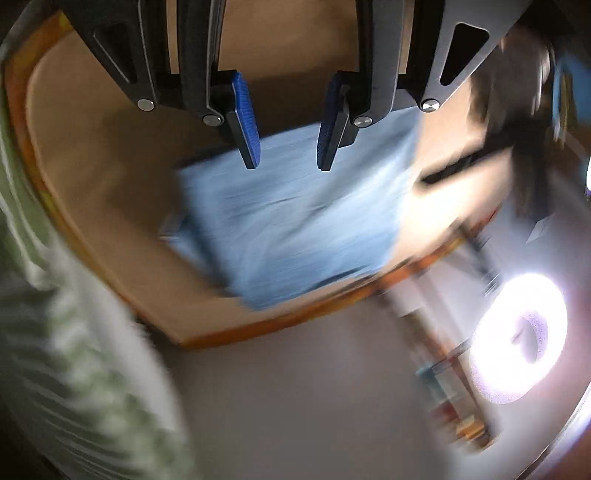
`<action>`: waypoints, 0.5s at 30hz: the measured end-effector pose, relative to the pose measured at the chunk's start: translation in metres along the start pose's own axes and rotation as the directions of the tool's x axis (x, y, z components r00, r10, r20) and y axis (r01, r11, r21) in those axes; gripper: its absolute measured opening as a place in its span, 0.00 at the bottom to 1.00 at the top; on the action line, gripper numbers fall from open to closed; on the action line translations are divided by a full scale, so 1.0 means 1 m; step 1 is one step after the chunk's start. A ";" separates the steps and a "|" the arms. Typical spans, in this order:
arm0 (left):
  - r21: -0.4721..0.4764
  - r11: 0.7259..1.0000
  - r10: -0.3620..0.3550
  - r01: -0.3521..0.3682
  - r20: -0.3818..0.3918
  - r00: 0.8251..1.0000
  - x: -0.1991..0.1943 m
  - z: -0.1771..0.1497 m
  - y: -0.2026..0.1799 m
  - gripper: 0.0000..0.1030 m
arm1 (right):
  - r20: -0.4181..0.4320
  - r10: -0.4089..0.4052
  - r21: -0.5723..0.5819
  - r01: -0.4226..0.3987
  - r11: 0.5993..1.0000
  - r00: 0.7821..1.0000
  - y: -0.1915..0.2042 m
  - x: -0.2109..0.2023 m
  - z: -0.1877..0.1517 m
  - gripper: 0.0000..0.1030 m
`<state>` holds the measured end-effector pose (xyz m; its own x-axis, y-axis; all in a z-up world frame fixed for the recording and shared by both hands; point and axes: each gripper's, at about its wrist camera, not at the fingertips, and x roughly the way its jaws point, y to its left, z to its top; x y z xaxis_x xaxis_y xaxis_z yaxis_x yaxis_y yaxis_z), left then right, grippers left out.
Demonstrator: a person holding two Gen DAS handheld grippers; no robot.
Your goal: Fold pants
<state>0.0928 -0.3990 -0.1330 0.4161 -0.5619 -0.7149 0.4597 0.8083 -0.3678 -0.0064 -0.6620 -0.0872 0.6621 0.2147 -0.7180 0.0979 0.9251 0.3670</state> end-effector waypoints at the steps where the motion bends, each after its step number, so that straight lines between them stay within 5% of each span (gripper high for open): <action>1: 0.017 1.000 0.007 -0.006 -0.004 1.000 0.001 -0.004 -0.005 0.30 | 0.000 -0.012 0.034 0.012 0.999 1.000 -0.009 0.007 0.005 0.34; 6: 0.094 0.995 0.046 -0.044 -0.018 0.999 0.009 -0.027 -0.032 0.30 | -0.033 -0.033 0.148 0.037 0.988 0.999 -0.045 0.020 0.012 0.36; 9: 0.124 0.991 0.054 -0.049 -0.037 0.998 0.009 -0.032 -0.039 0.30 | -0.069 0.091 0.239 -0.073 0.968 0.993 -0.055 0.038 0.011 0.20; 11: 0.122 0.992 0.048 -0.043 -0.039 0.998 0.004 -0.031 -0.040 0.33 | -0.082 0.103 0.236 -0.082 0.968 0.991 -0.053 0.044 0.013 0.06; 15: 0.083 0.996 0.046 -0.043 -0.031 0.998 -0.004 -0.028 -0.037 0.40 | -0.051 0.104 0.194 -0.092 0.977 0.993 -0.046 0.040 0.022 0.01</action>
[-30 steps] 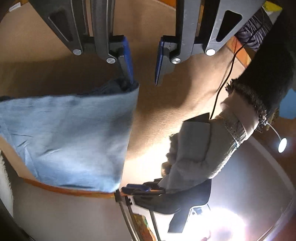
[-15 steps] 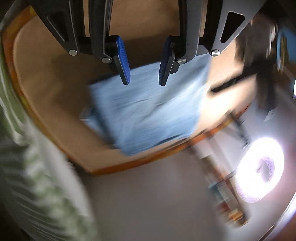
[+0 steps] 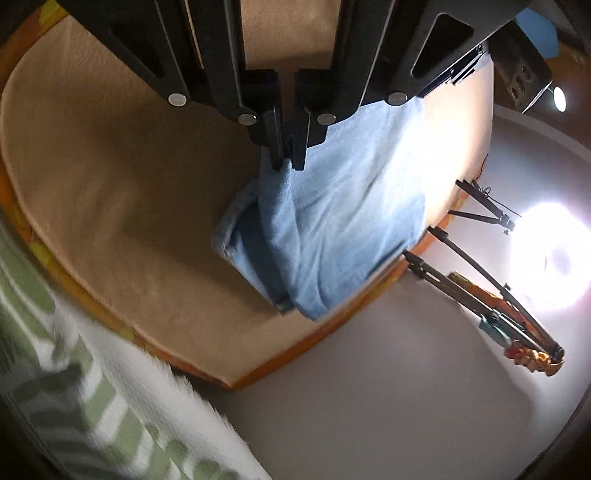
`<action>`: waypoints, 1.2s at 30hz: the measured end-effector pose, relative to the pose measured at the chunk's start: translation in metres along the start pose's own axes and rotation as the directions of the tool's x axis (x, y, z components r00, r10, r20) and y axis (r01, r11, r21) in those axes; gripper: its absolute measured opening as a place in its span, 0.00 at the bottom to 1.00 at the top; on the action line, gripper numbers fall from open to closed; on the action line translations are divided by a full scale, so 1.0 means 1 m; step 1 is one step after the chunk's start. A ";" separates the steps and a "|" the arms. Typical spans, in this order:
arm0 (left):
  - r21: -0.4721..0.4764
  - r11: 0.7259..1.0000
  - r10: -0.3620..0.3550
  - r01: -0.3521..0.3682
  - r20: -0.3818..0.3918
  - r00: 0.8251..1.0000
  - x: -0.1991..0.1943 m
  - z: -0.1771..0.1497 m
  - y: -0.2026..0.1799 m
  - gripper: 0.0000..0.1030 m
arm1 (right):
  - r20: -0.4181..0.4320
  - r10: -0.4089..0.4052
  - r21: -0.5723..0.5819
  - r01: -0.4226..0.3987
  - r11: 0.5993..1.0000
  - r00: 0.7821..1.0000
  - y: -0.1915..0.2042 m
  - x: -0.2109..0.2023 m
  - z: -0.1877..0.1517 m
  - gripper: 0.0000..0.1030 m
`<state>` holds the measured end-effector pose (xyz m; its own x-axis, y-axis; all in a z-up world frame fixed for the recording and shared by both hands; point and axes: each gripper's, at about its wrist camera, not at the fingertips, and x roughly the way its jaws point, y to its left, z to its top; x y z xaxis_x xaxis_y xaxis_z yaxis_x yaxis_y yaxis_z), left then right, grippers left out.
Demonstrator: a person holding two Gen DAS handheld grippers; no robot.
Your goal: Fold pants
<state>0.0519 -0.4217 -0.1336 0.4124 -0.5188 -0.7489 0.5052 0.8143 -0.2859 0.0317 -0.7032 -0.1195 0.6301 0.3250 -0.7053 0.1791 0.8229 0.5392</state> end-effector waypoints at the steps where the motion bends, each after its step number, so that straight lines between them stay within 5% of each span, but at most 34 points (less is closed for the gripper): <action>1: -0.010 1.000 -0.002 0.002 0.000 1.000 -0.003 0.000 0.001 0.43 | 0.020 -0.024 -0.020 0.025 0.999 1.000 0.003 -0.003 0.002 0.01; 9: -0.135 0.991 0.032 -0.022 0.071 0.997 -0.033 0.012 0.034 0.57 | 0.026 -0.258 -0.120 0.260 0.958 0.966 0.005 0.009 -0.002 0.06; 12: -0.200 0.980 0.032 -0.016 0.075 0.997 -0.035 0.021 0.052 0.59 | 0.077 -0.280 -0.127 0.288 0.949 0.957 0.006 -0.008 0.003 0.32; 14: -0.222 0.975 0.041 -0.023 0.076 0.996 -0.033 0.027 0.060 0.61 | 0.105 -0.229 -0.137 0.242 0.961 0.968 0.010 -0.020 0.015 0.43; 18: -0.247 0.969 0.047 -0.033 0.052 0.998 -0.021 0.038 0.075 0.62 | 0.128 -0.125 -0.261 0.155 0.953 0.984 0.022 -0.025 0.046 0.81; 22: -0.276 0.960 0.048 -0.037 0.033 0.998 -0.003 0.049 0.088 0.62 | 0.070 -0.116 -0.381 0.134 0.915 0.991 0.027 -0.001 0.070 0.84; 28: -0.324 0.945 0.037 -0.033 0.006 0.999 0.024 0.058 0.103 0.62 | -0.070 -0.095 -0.338 0.066 0.939 0.993 0.001 0.050 0.099 0.84; 36: -0.385 0.923 -0.033 0.022 -0.022 0.999 0.043 0.064 0.116 0.63 | -0.206 0.046 -0.253 -0.099 0.962 0.977 -0.008 0.097 0.122 0.85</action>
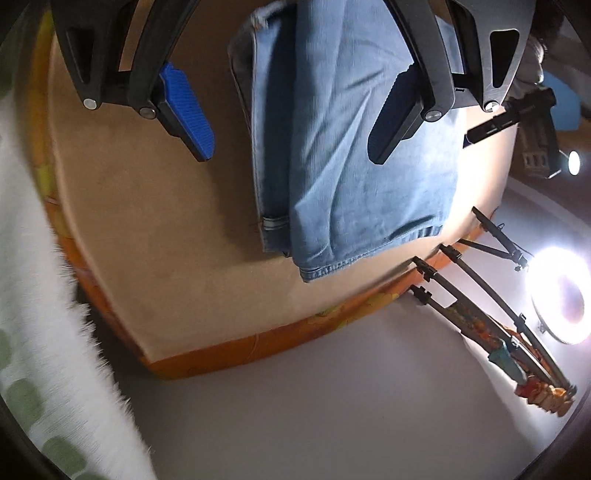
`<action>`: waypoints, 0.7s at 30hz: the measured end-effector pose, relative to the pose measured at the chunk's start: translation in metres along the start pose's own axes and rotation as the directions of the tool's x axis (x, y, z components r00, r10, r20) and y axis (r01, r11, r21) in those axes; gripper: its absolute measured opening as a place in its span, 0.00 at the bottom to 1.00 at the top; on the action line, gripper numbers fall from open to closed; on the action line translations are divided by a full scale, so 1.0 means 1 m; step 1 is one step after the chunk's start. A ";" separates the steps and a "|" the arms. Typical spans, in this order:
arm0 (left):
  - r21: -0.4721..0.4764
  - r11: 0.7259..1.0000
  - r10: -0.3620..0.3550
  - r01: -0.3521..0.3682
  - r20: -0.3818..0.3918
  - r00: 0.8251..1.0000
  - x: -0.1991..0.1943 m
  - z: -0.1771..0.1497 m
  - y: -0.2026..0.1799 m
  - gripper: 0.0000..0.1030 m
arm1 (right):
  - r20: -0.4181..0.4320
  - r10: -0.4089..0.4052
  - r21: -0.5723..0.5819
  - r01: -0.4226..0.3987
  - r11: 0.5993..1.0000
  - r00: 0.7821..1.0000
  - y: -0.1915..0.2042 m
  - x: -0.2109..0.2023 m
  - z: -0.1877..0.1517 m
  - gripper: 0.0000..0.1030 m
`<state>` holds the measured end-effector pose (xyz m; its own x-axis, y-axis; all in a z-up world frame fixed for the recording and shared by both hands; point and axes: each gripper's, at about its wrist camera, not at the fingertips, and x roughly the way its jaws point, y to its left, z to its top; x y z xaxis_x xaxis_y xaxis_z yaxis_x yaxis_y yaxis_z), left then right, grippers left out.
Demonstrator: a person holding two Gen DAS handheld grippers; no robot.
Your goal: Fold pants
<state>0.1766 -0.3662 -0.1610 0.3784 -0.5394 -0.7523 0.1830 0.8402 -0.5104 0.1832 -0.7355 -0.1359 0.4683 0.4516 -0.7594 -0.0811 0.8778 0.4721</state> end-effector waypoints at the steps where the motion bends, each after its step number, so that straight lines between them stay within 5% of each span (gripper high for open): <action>1: 0.010 1.000 0.003 -0.003 -0.001 1.000 0.002 0.001 -0.001 0.63 | -0.021 0.012 0.002 -0.012 1.000 1.000 -0.001 0.007 0.002 0.85; 6: 0.039 0.999 0.015 -0.015 -0.008 1.000 0.015 0.005 -0.004 0.63 | -0.109 -0.010 -0.046 0.005 0.999 0.994 -0.003 0.039 0.003 0.87; 10: 0.028 1.000 -0.005 0.004 0.025 1.000 0.019 0.005 -0.002 0.63 | -0.090 0.023 -0.056 -0.028 0.998 0.996 -0.005 0.039 0.002 0.89; 15: 0.015 0.998 -0.060 0.059 0.040 0.997 0.026 0.009 0.001 0.63 | -0.116 0.080 -0.093 -0.091 0.992 0.990 0.006 0.044 -0.003 0.45; 18: 0.009 0.994 -0.112 0.112 0.046 0.993 0.033 0.011 -0.004 0.60 | -0.097 0.075 -0.087 -0.084 0.993 0.992 0.015 0.048 -0.009 0.36; 21: 0.033 0.995 -0.097 0.095 0.047 0.994 0.036 0.014 -0.015 0.48 | -0.066 0.033 -0.082 -0.039 0.996 0.997 0.023 0.045 -0.013 0.28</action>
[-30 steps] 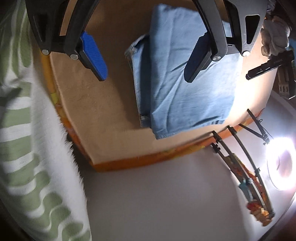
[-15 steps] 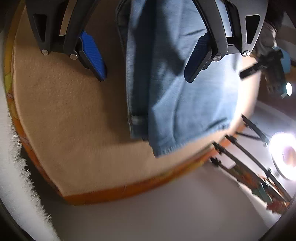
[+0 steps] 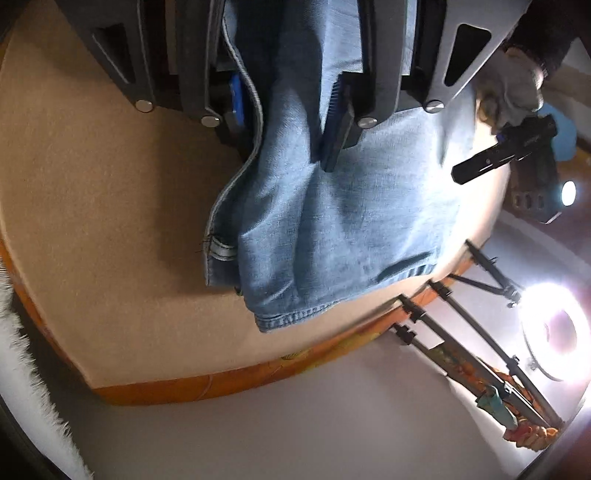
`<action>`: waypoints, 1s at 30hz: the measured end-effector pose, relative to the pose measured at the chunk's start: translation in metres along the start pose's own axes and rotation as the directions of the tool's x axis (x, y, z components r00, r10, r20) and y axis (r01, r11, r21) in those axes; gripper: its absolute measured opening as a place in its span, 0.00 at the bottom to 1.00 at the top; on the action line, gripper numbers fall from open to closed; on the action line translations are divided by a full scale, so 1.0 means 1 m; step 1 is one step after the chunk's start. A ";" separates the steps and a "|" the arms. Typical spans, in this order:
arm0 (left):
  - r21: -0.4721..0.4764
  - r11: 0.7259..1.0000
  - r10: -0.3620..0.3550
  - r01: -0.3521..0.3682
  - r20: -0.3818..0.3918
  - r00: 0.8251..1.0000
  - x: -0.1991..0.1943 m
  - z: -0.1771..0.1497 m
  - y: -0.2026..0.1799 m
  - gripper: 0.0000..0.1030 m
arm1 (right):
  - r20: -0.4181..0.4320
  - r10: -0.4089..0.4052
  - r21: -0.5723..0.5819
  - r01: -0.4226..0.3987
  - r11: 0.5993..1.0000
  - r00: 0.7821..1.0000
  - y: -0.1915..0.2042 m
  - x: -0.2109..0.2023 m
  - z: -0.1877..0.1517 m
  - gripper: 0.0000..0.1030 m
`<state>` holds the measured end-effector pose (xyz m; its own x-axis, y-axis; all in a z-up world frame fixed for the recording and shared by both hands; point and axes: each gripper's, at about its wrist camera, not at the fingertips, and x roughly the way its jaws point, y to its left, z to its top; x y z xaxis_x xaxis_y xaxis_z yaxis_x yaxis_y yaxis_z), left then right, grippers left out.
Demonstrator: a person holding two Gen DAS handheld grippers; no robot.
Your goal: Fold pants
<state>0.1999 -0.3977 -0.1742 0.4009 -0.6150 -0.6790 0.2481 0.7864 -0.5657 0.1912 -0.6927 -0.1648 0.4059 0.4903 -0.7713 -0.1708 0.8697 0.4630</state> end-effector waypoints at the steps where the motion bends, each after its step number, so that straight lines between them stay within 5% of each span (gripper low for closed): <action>1: 0.018 1.000 0.008 -0.008 0.004 1.000 -0.001 0.001 -0.005 0.40 | 0.013 -0.030 -0.013 0.030 0.999 0.999 0.007 -0.003 -0.001 0.25; 2: 0.045 0.999 0.016 -0.017 0.010 1.000 -0.003 0.003 -0.010 0.27 | 0.022 -0.051 -0.026 0.052 0.998 0.998 0.013 -0.004 -0.001 0.20; 4: 0.087 0.996 0.035 -0.037 0.020 0.999 -0.008 0.006 -0.019 0.16 | 0.044 -0.072 -0.039 0.073 0.997 0.996 0.021 -0.012 -0.001 0.17; 20: 0.190 0.982 -0.016 0.002 0.072 0.997 -0.033 0.015 -0.053 0.12 | 0.179 -0.104 -0.060 0.116 0.991 0.978 0.056 -0.072 -0.003 0.14; 30: 0.256 0.967 -0.040 0.006 0.128 0.991 -0.028 0.055 -0.094 0.12 | 0.282 -0.144 -0.085 0.174 0.981 0.948 0.067 -0.104 0.035 0.14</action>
<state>0.2143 -0.4513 -0.0763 0.5001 -0.6334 -0.5905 0.4680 0.7714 -0.4311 0.1689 -0.6876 -0.0389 0.6631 0.3243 -0.6746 -0.1732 0.9433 0.2832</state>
